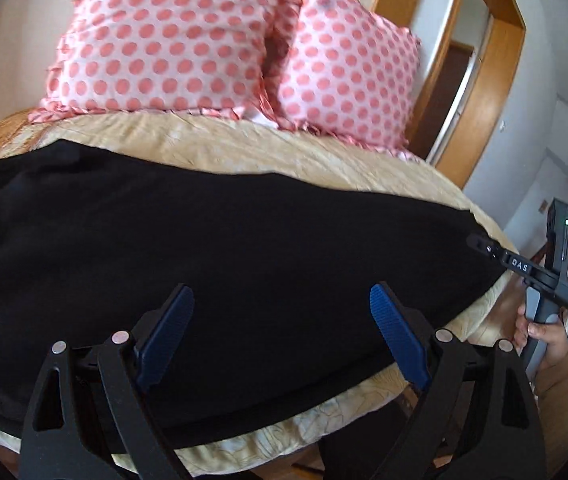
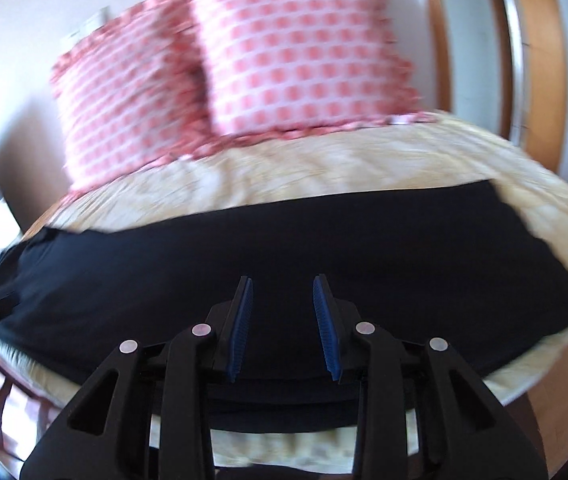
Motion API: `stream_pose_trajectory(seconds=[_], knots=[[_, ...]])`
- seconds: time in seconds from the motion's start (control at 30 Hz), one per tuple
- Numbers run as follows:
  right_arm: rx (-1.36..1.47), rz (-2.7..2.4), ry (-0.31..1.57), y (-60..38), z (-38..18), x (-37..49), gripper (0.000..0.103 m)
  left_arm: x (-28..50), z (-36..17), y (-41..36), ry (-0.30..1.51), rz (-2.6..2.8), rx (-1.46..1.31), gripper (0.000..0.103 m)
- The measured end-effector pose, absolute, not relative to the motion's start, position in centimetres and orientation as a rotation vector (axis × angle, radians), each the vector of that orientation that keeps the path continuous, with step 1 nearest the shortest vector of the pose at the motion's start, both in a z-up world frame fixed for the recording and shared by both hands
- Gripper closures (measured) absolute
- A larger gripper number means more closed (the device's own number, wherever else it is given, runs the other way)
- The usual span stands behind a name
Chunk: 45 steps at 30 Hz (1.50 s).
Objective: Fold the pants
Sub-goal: 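Grasp the leg ends of the folded trousers with the right gripper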
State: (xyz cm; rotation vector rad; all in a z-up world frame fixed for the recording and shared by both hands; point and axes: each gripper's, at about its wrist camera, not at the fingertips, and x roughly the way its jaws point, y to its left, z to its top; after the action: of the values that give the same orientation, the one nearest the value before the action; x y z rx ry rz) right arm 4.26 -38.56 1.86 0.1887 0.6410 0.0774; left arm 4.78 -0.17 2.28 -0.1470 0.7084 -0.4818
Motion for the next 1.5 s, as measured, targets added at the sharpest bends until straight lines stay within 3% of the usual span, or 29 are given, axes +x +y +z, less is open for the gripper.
stream_pose_trajectory(seconds=[0.13,0.53,0.67,0.93,1.0,1.07,1.2,1.43,1.5], knots=[[0.084,0.124,0.693,-35.8,0.4,4.4,0.058,3.9,1.1,0.2,0.719,-0.5,-0.15,0.013],[0.108,0.177,0.67,-37.4,2.7,2.8,0.057,0.9,1.2,-0.9,0.72,-0.5,-0.005,0.013],[0.108,0.071,0.634,-39.5,5.2,7.0,0.04,1.8,2.2,-0.6,0.689,-0.517,-0.12,0.009],[0.004,-0.008,0.93,-40.2,1.9,16.2,0.04,2.8,1.0,-3.2,0.712,-0.545,-0.055,0.005],[0.02,-0.049,0.944,-41.3,1.1,16.6,0.028,2.1,0.7,-3.7,0.69,-0.539,0.015,0.005],[0.058,-0.102,0.949,-43.1,0.5,16.8,0.006,1.4,0.3,-4.2,0.671,-0.525,0.071,0.005],[0.119,-0.135,0.885,-45.8,1.6,15.3,0.017,0.8,0.1,-4.3,0.654,-0.519,0.109,0.005],[0.255,-0.289,0.868,-55.7,3.2,14.7,0.017,1.1,0.3,-3.8,0.658,-0.539,0.066,0.002],[0.254,-0.288,0.899,-56.5,2.8,14.7,0.022,0.9,0.2,-4.1,0.652,-0.532,0.089,0.002]])
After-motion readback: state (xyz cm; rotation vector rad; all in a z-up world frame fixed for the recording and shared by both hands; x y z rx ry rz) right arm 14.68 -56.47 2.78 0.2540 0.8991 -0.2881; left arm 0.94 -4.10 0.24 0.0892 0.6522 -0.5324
